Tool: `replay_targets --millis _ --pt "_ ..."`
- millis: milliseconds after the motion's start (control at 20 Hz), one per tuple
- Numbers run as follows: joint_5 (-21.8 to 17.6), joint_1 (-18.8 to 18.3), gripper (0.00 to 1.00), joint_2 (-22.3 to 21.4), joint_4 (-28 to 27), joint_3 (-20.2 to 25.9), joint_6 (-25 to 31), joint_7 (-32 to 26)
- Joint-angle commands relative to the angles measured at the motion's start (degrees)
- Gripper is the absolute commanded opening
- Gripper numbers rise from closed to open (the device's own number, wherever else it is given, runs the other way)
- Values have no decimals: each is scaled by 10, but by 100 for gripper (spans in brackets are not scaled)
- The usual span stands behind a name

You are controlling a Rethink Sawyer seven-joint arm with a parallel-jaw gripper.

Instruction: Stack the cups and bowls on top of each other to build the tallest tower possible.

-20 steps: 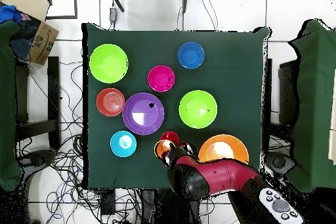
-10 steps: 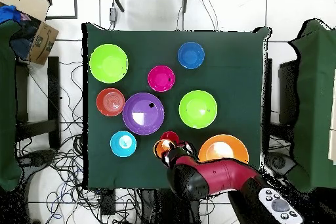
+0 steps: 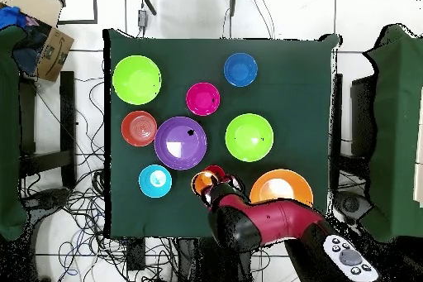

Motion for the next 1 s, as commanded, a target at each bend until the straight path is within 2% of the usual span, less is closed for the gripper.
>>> replay_targets --millis 50,500,1000 --pt "-38 23 0 13 -43 -6 -34 58" --pt "-66 36 0 10 -60 -52 21 22" --pt "-88 27 0 26 -52 -61 20 31"
